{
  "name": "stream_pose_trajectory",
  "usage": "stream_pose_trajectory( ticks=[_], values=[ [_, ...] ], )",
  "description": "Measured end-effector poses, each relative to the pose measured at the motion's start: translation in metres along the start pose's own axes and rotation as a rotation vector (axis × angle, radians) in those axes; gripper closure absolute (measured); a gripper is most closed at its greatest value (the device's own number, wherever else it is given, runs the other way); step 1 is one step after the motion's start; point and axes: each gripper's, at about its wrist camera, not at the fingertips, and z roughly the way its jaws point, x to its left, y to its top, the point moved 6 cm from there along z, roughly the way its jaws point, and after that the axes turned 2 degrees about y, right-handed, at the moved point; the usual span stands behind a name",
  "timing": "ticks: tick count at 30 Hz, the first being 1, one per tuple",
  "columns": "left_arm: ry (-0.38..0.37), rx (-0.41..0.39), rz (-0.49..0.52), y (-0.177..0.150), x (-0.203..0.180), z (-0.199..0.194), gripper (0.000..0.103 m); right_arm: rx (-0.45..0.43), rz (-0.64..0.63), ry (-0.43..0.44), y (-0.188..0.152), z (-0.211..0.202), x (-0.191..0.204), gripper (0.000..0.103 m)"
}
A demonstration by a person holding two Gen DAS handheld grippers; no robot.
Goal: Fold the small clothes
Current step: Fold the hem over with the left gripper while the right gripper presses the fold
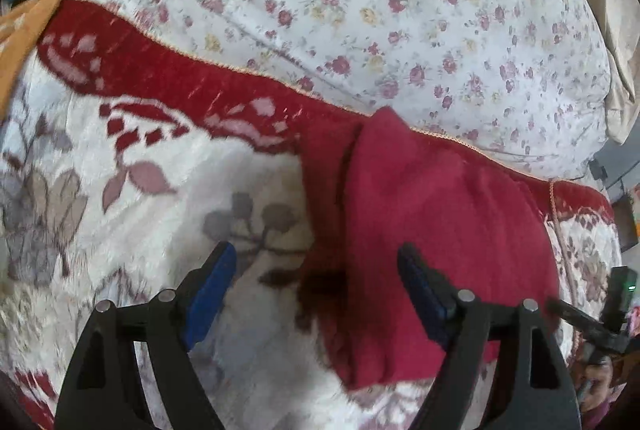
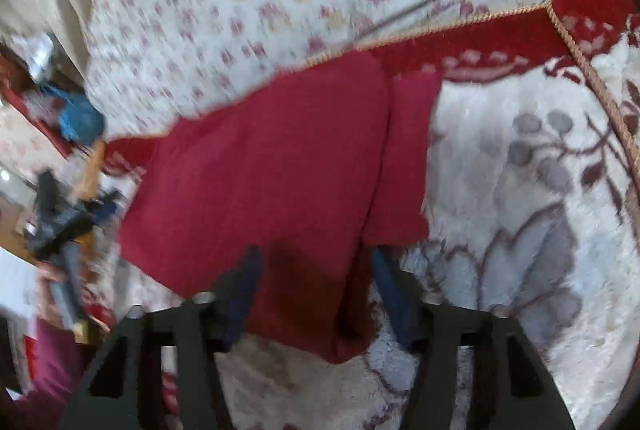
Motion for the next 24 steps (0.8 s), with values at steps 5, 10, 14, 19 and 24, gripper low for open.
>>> stream_pose_trajectory(
  ticks=[5, 10, 14, 19, 24],
  values=[
    [-0.027, 0.007, 0.024, -0.014, 0.007, -0.014, 0.021, -0.065, -0.043, -0.014, 0.005, -0.030, 0.004, 0.095],
    [-0.062, 0.038, 0.144, -0.033, -0.001, -0.018, 0.021, -0.035, -0.032, -0.081, -0.009, -0.022, -0.005, 0.096],
    [-0.160, 0.099, 0.188, -0.046, -0.014, -0.013, 0.021, -0.038, -0.032, -0.081, -0.007, -0.023, -0.002, 0.096],
    [-0.149, 0.135, 0.227, -0.052, -0.016, -0.002, 0.022, -0.034, -0.046, -0.079, -0.011, -0.022, 0.002, 0.092],
    [-0.214, 0.171, 0.195, -0.049, -0.013, 0.001, 0.042, -0.036, 0.008, -0.045, -0.012, -0.022, -0.005, 0.088]
  ],
)
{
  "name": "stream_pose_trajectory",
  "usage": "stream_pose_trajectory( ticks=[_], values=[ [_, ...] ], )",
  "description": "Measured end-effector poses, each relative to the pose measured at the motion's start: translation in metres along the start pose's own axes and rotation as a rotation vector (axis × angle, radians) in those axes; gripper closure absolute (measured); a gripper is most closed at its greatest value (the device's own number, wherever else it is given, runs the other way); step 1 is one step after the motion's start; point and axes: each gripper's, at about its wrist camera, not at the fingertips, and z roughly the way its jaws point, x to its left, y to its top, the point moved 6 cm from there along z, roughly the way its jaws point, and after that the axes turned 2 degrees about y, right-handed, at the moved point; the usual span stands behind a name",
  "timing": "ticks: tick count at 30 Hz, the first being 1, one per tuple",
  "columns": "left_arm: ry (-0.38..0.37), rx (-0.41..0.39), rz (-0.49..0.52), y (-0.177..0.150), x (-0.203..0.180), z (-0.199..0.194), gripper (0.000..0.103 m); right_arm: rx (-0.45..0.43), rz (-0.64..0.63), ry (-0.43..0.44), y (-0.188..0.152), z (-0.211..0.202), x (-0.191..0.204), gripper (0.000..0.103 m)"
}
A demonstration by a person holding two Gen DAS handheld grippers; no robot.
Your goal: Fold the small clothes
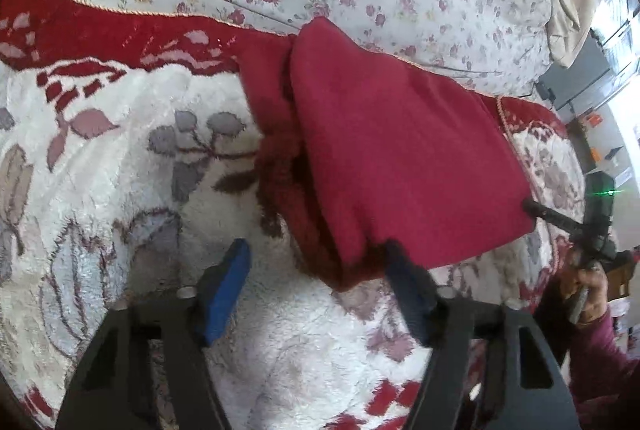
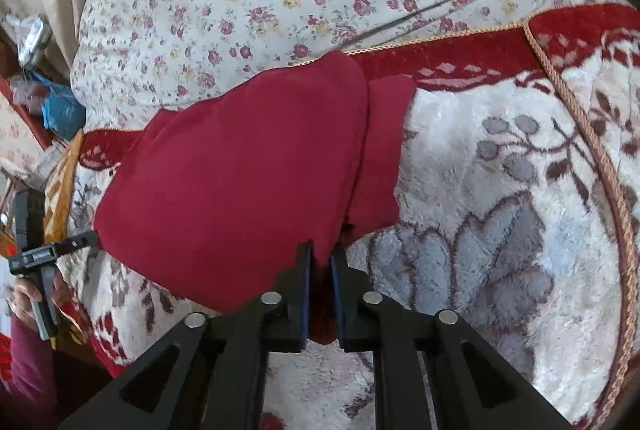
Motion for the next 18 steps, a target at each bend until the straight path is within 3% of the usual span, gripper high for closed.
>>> stream_pose_trajectory(
  ticks=[4, 9, 16, 17, 18],
  values=[
    [-0.014, 0.022, 0.049, -0.002, -0.007, -0.001, 0.055, 0.008, 0.018, 0.004, 0.000, 0.001, -0.004, 0.082],
    [-0.014, -0.008, 0.047, 0.000, -0.002, -0.013, 0.055, 0.018, 0.035, 0.021, -0.003, 0.002, -0.003, 0.067],
    [0.030, 0.036, 0.075, -0.001, -0.007, 0.009, 0.056, 0.017, 0.012, 0.008, -0.004, 0.014, 0.004, 0.066],
    [0.031, 0.040, 0.060, 0.000, -0.004, 0.010, 0.061, 0.015, -0.008, -0.005, -0.004, 0.015, 0.006, 0.067],
    [0.020, 0.045, 0.041, 0.001, -0.003, 0.011, 0.067, 0.011, -0.022, -0.018, -0.003, 0.015, 0.007, 0.078]
  ],
)
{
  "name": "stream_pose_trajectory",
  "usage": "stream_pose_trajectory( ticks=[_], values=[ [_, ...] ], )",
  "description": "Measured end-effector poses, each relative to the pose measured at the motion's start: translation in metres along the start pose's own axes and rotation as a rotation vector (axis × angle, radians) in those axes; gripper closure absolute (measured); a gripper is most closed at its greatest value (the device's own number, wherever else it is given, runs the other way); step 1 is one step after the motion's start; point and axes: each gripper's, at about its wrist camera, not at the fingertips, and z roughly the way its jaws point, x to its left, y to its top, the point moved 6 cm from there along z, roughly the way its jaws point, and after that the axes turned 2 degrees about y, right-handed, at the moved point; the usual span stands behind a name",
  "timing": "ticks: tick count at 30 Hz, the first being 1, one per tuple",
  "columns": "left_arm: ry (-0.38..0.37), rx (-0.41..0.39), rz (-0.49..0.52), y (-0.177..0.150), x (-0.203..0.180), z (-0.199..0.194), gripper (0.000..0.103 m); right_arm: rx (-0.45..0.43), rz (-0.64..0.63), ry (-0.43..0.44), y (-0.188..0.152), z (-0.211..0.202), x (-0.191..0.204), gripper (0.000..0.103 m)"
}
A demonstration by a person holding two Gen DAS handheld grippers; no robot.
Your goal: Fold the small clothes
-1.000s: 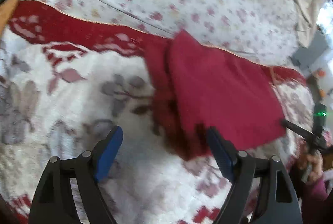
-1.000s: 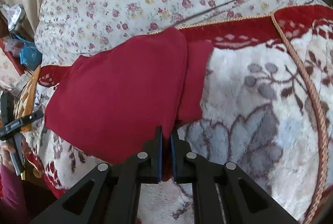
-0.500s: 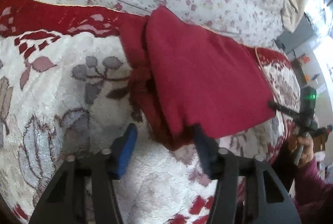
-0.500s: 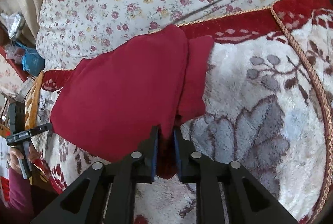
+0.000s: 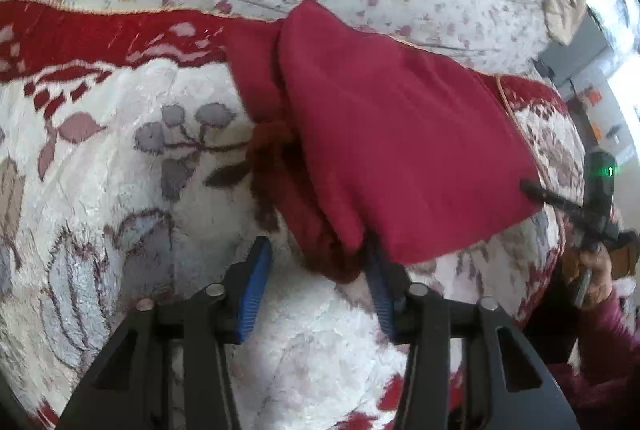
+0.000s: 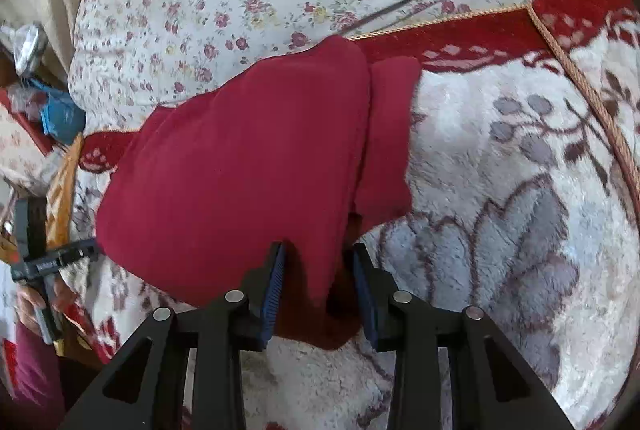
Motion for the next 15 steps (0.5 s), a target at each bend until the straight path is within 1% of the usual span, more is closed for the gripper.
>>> stream_pose_trajectory(
  ticks=[1, 2, 3, 4, 5, 6, 9, 11, 12, 13, 14, 15],
  values=[
    [-0.010, -0.001, -0.002, 0.001, -0.001, -0.002, 0.081, -0.006, -0.009, -0.007, 0.001, -0.002, 0.001, 0.082],
    [-0.013, -0.007, 0.004, 0.000, -0.002, -0.004, 0.091, -0.011, -0.008, -0.004, 0.002, -0.004, 0.001, 0.086],
    [-0.006, -0.019, 0.018, 0.000, -0.005, -0.008, 0.094, -0.023, -0.006, 0.004, 0.004, -0.009, 0.001, 0.088],
    [0.008, -0.029, 0.037, -0.002, -0.008, -0.013, 0.095, -0.036, -0.006, 0.008, 0.005, -0.014, 0.001, 0.089],
    [0.019, -0.031, 0.046, -0.004, -0.008, -0.016, 0.095, -0.048, -0.008, 0.010, 0.006, -0.019, 0.001, 0.092],
    [0.025, -0.023, 0.042, -0.007, -0.005, -0.016, 0.095, -0.051, -0.013, 0.008, 0.007, -0.022, -0.001, 0.093],
    [0.019, -0.002, 0.019, -0.014, 0.003, -0.012, 0.095, -0.003, -0.005, -0.009, 0.002, -0.011, -0.008, 0.093],
    [0.019, -0.011, 0.025, -0.014, 0.001, -0.014, 0.095, 0.010, -0.019, -0.020, 0.000, -0.009, -0.007, 0.093],
    [0.020, -0.022, 0.028, -0.013, -0.001, -0.019, 0.095, -0.003, -0.019, -0.034, 0.003, -0.015, -0.005, 0.087],
    [0.022, -0.029, 0.031, -0.012, -0.003, -0.023, 0.094, -0.022, -0.010, -0.045, 0.005, -0.021, -0.005, 0.084],
    [0.027, -0.043, 0.036, -0.011, -0.005, -0.027, 0.094, -0.046, 0.005, -0.058, 0.009, -0.029, -0.006, 0.077],
    [0.036, -0.062, 0.038, -0.008, -0.008, -0.032, 0.093, -0.069, 0.016, -0.064, 0.013, -0.036, -0.006, 0.068]
  ],
)
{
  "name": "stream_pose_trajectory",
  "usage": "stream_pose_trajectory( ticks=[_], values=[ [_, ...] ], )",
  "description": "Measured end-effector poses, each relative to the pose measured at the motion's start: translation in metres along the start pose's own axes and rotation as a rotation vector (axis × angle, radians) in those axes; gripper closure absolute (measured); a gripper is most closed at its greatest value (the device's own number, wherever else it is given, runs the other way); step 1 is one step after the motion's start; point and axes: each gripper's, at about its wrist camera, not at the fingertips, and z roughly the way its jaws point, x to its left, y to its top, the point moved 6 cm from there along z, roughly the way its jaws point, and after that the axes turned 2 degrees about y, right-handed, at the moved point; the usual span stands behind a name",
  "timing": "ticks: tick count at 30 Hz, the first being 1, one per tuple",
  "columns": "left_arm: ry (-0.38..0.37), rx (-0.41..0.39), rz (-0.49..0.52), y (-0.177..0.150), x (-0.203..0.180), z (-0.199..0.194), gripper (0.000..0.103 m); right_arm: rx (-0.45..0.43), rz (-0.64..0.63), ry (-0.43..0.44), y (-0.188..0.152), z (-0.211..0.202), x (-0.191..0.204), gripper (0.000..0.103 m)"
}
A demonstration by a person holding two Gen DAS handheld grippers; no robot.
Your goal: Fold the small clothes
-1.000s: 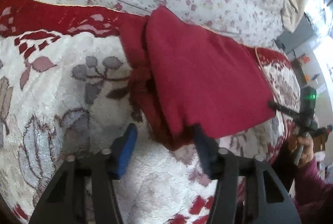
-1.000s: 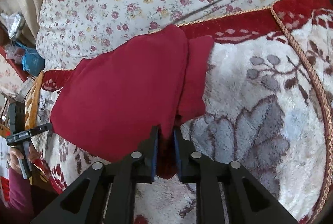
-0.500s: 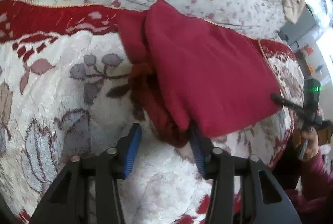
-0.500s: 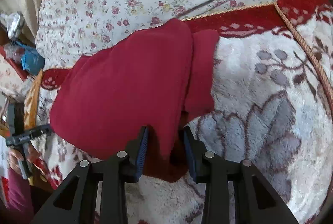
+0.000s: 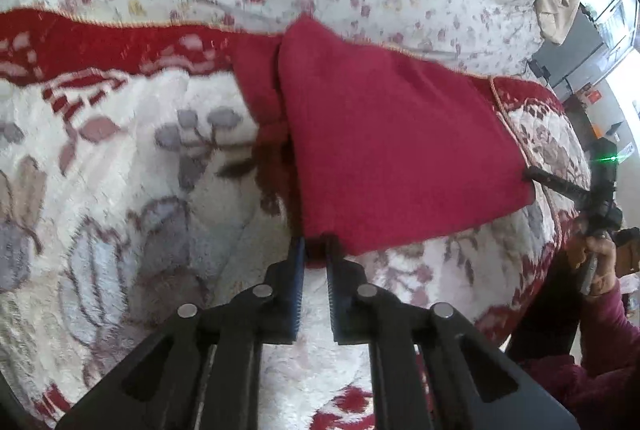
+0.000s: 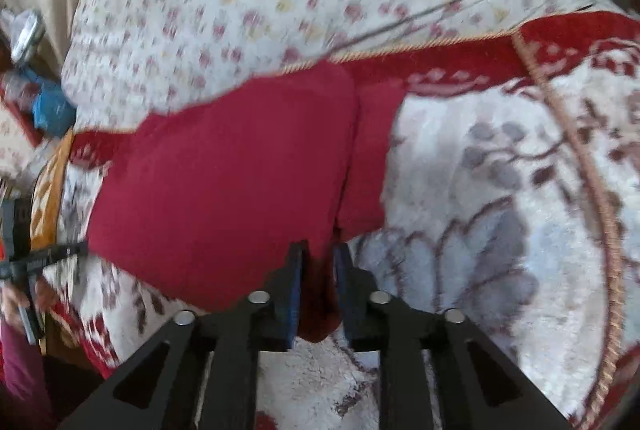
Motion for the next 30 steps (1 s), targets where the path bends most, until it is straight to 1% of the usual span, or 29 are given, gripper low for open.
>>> stream_pose_trajectory(
  ticks=[1, 2, 3, 4, 5, 7, 8, 10, 12, 13, 16, 18, 19, 20, 21, 23, 24, 25, 27, 30],
  values=[
    [0.003, -0.015, 0.001, 0.003, -0.002, -0.003, 0.083, -0.014, -0.002, 0.004, 0.004, -0.004, 0.003, 0.065],
    [0.000, -0.034, -0.002, 0.007, -0.003, -0.006, 0.062, -0.020, -0.017, 0.015, 0.010, -0.006, 0.009, 0.061],
    [0.002, -0.059, -0.014, 0.011, -0.005, -0.009, 0.050, -0.016, -0.032, 0.023, 0.014, -0.003, 0.015, 0.060],
    [0.008, -0.082, -0.024, 0.015, -0.006, -0.010, 0.035, -0.010, -0.044, 0.027, 0.019, 0.001, 0.022, 0.060],
    [0.011, -0.101, -0.030, 0.019, -0.008, -0.012, 0.033, -0.002, -0.060, 0.031, 0.023, 0.010, 0.031, 0.060],
    [0.009, -0.118, -0.034, 0.027, -0.013, -0.010, 0.032, 0.006, -0.091, 0.033, 0.031, 0.029, 0.047, 0.060],
    [0.020, -0.130, -0.042, 0.030, -0.015, -0.008, 0.032, 0.011, -0.101, 0.025, 0.038, 0.043, 0.054, 0.060],
    [0.071, -0.144, -0.076, 0.035, -0.012, 0.001, 0.032, 0.030, -0.090, 0.028, 0.051, 0.064, 0.063, 0.060],
    [0.132, -0.141, -0.116, 0.037, -0.004, 0.015, 0.032, 0.062, -0.075, 0.058, 0.063, 0.094, 0.076, 0.060],
    [0.149, -0.129, -0.137, 0.037, 0.000, 0.021, 0.032, 0.071, -0.082, 0.055, 0.067, 0.105, 0.081, 0.060],
    [0.207, -0.078, -0.173, 0.035, 0.012, 0.041, 0.032, 0.096, -0.134, 0.013, 0.081, 0.146, 0.097, 0.060],
    [0.216, -0.073, -0.173, 0.037, 0.016, 0.047, 0.031, 0.062, -0.163, -0.037, 0.095, 0.166, 0.097, 0.060],
    [0.216, -0.079, -0.177, 0.038, 0.017, 0.047, 0.030, 0.064, -0.168, -0.064, 0.101, 0.176, 0.095, 0.060],
    [0.215, -0.084, -0.179, 0.040, 0.018, 0.047, 0.030, 0.091, -0.150, -0.079, 0.106, 0.187, 0.090, 0.060],
    [0.216, -0.085, -0.180, 0.041, 0.018, 0.046, 0.030, 0.107, -0.118, -0.071, 0.111, 0.195, 0.086, 0.060],
    [0.219, -0.086, -0.185, 0.042, 0.019, 0.046, 0.029, 0.105, -0.092, -0.080, 0.120, 0.195, 0.085, 0.060],
    [0.219, -0.087, -0.191, 0.042, 0.019, 0.045, 0.029, 0.110, -0.099, -0.091, 0.121, 0.191, 0.091, 0.059],
    [0.222, -0.089, -0.193, 0.042, 0.020, 0.045, 0.029, 0.103, -0.108, -0.082, 0.121, 0.186, 0.098, 0.058],
    [0.238, -0.101, -0.197, 0.043, 0.021, 0.041, 0.029, 0.081, -0.152, 0.003, 0.117, 0.172, 0.126, 0.058],
    [0.258, -0.117, -0.199, 0.042, 0.020, 0.035, 0.029, 0.112, -0.263, 0.086, 0.103, 0.173, 0.180, 0.058]
  ],
)
